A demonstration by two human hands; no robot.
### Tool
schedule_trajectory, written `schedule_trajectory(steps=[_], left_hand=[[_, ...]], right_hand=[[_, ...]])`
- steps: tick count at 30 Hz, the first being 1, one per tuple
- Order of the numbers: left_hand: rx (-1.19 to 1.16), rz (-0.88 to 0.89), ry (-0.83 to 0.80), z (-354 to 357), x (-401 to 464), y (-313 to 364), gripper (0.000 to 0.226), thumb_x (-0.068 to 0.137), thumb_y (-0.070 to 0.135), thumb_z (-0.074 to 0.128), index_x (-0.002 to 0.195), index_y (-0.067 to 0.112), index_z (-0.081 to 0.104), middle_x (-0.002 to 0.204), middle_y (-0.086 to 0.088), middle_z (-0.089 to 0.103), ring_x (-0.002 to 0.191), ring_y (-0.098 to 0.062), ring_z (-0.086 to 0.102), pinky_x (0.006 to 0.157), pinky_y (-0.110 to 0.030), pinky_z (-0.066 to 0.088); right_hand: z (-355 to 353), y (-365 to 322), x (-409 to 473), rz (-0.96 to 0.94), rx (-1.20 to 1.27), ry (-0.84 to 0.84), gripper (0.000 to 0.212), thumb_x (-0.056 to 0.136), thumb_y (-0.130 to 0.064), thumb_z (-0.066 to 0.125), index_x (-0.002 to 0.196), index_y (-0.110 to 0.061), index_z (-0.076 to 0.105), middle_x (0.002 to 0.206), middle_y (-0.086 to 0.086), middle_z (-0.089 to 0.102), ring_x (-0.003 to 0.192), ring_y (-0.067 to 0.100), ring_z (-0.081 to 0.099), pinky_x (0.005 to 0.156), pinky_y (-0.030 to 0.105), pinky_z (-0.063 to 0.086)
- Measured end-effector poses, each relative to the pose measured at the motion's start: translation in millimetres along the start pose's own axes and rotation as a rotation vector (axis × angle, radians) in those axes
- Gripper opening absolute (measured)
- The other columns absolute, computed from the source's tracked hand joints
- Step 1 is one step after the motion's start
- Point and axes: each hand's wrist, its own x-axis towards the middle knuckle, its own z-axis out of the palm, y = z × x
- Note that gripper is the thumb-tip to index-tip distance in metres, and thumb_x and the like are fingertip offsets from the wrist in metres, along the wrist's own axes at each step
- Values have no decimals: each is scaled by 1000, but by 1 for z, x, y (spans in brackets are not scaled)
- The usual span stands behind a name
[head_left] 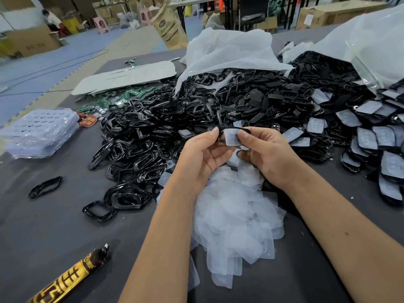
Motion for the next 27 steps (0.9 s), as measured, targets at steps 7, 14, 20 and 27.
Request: schedule_trajectory(steps=[7, 14, 20, 27], left_hand=[[395, 373, 210, 6, 7, -13, 15, 101, 7, 62, 96, 3, 75, 78, -6, 75, 69, -13, 71, 68, -26, 60], [705, 794, 455, 8, 8, -16, 18, 95, 7, 66, 91, 24, 69, 85, -9, 73, 75, -22, 74, 72, -42, 61], [518, 597, 581, 4, 9, -14, 3, 94, 9, 68, 93, 7, 70, 68, 2, 75, 70, -18, 76, 72, -33, 61], [366, 435, 484, 2, 8, -12, 6, 94, -1, 65, 97, 4, 66, 68, -3, 69, 69, -20, 76, 78, -38, 62]], right_hand=[[1, -6, 0, 95, 151, -3, 20, 93, -17, 59, 109, -7, 65, 107, 11, 74, 94, 30, 69, 60, 26, 57], [2, -5, 0, 166, 184, 23, 19, 103, -3, 55, 122, -5, 56, 97, 23, 76, 86, 30, 77, 71, 28, 62], [6, 0, -3, 2, -189, 109, 21, 86, -2, 80, 100, -10, 67, 71, 2, 71, 54, 9, 55, 48, 15, 43], [12, 7, -4, -140, -403, 121, 19, 102, -5, 63, 113, -9, 78, 79, -1, 60, 57, 13, 43, 52, 20, 37]])
